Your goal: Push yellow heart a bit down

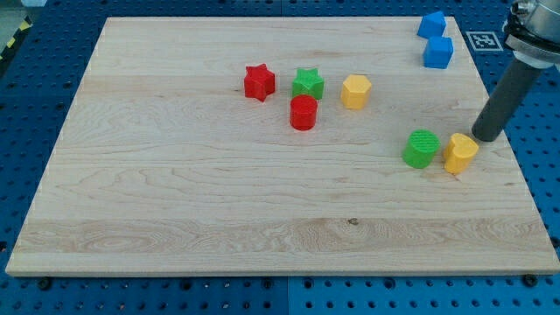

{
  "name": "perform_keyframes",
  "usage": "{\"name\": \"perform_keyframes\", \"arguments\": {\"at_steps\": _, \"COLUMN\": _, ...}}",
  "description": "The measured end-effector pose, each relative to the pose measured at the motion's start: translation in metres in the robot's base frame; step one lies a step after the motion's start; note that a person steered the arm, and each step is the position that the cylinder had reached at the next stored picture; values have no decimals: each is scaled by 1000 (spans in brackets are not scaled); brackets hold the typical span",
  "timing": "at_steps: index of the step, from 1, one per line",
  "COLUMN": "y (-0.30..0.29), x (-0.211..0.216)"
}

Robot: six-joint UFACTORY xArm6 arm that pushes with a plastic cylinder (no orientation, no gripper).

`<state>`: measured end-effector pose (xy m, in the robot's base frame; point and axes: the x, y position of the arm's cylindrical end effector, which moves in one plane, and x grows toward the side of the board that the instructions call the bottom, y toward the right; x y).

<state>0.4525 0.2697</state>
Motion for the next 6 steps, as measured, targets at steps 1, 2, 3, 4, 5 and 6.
{"name": "perform_keyframes", "arguments": {"at_steps": 1, "y": 17, "x": 19}}
{"name": "perform_keyframes", "arguments": {"at_steps": 2, "y": 12, "x": 19}}
{"name": "perform_keyframes", "arguments": {"at_steps": 3, "y": -10, "x": 22}}
{"name": "perform_keyframes", "arguments": {"at_steps": 4, "y": -37, "x": 22}}
{"name": "perform_keyframes", "arguments": {"at_steps": 5, "y": -61, "x": 22}}
{"name": "perform_keyframes", "arguments": {"at_steps": 6, "y": -89, "x": 22}}
